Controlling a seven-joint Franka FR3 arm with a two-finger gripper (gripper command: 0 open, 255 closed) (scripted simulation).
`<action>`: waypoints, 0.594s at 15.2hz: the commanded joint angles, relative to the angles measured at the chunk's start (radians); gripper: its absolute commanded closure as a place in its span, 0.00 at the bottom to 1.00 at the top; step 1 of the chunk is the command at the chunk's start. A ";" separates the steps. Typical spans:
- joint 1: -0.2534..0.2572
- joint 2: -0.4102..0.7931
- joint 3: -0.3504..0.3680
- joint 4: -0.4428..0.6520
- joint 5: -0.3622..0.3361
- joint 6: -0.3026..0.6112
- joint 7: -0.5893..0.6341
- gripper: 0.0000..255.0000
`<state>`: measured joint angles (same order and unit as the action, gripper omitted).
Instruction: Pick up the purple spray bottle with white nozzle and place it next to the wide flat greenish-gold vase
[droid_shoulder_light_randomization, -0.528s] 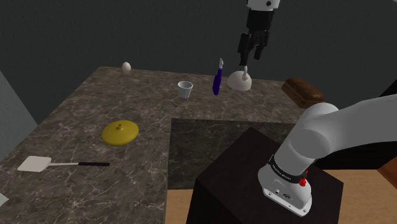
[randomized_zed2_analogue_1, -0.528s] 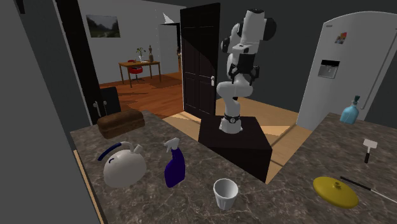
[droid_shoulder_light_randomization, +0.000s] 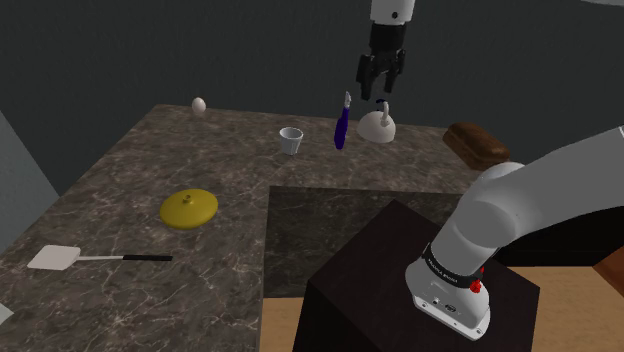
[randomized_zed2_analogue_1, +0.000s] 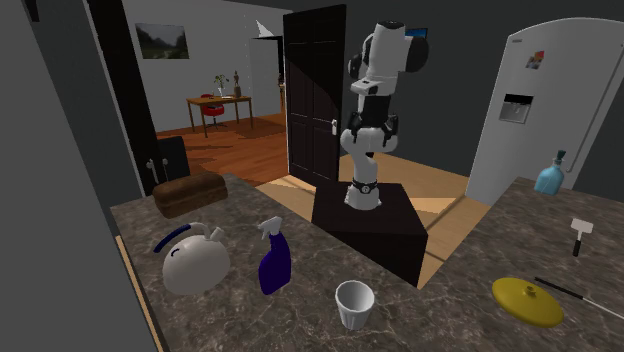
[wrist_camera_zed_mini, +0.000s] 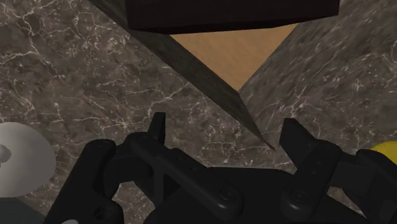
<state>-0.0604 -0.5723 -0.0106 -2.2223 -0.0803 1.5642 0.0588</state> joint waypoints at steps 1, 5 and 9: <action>-0.016 0.068 -0.018 0.025 -0.011 0.043 0.001 0.00; -0.042 0.202 -0.050 0.095 -0.025 0.105 0.004 0.00; -0.068 0.338 -0.082 0.183 -0.030 0.151 0.006 0.00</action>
<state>-0.1217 -0.2708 -0.0845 -2.0609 -0.1092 1.6998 0.0630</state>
